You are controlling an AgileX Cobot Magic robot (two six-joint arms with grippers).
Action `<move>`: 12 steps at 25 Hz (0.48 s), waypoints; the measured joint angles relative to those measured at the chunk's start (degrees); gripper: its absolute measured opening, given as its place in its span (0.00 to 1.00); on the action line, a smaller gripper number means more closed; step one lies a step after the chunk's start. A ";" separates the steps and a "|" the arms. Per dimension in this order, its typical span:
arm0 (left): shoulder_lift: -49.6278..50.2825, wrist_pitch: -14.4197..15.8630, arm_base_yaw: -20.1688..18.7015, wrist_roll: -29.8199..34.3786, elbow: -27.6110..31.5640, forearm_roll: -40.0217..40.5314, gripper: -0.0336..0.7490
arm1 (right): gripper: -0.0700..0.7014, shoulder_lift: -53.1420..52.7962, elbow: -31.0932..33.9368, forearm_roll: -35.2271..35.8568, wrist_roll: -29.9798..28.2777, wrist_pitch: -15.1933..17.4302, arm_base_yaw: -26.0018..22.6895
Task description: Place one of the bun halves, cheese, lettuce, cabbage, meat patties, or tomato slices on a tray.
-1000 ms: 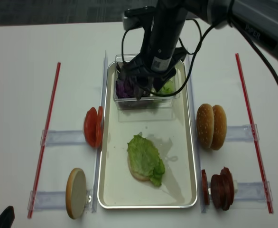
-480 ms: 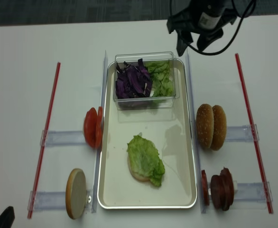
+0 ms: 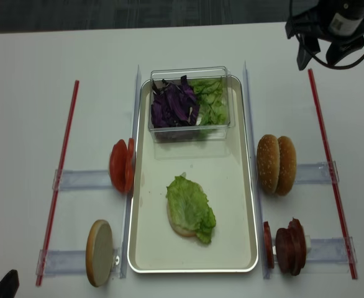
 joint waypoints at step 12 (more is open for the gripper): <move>0.00 0.00 0.00 0.00 0.00 0.00 0.65 | 0.70 -12.76 13.82 0.58 -0.12 -0.22 -9.12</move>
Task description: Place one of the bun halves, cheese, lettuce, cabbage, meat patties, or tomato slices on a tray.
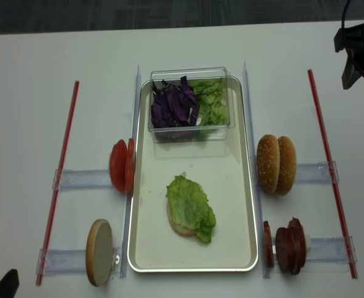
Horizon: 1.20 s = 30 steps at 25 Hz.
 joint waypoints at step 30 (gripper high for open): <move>0.00 0.00 0.00 0.00 0.00 0.00 0.65 | 0.70 -39.89 38.33 2.67 -2.84 -10.61 0.02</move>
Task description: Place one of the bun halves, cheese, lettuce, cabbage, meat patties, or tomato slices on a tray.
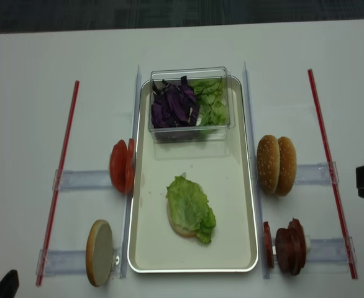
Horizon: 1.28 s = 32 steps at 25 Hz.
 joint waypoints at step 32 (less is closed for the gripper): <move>0.00 0.00 0.00 -0.99 0.00 0.30 0.65 | 0.69 -45.42 9.44 -3.49 0.94 3.61 -0.09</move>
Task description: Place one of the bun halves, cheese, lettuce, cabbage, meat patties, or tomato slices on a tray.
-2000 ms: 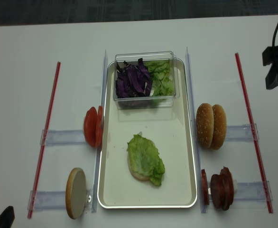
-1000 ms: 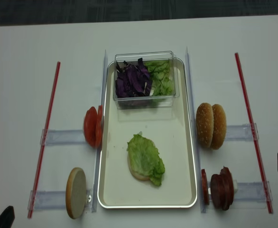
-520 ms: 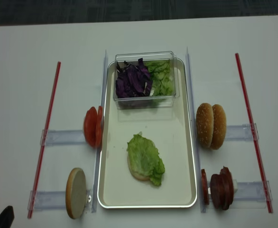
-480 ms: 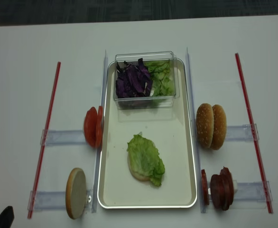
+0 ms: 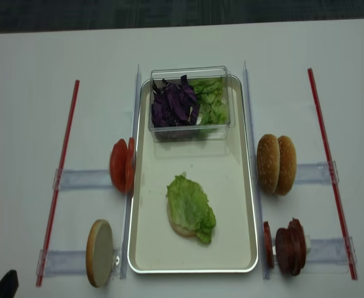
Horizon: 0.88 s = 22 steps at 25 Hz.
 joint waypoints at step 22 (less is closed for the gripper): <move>0.00 0.00 0.00 0.00 0.00 0.00 0.65 | 0.69 -6.03 0.15 -0.11 0.34 0.30 0.00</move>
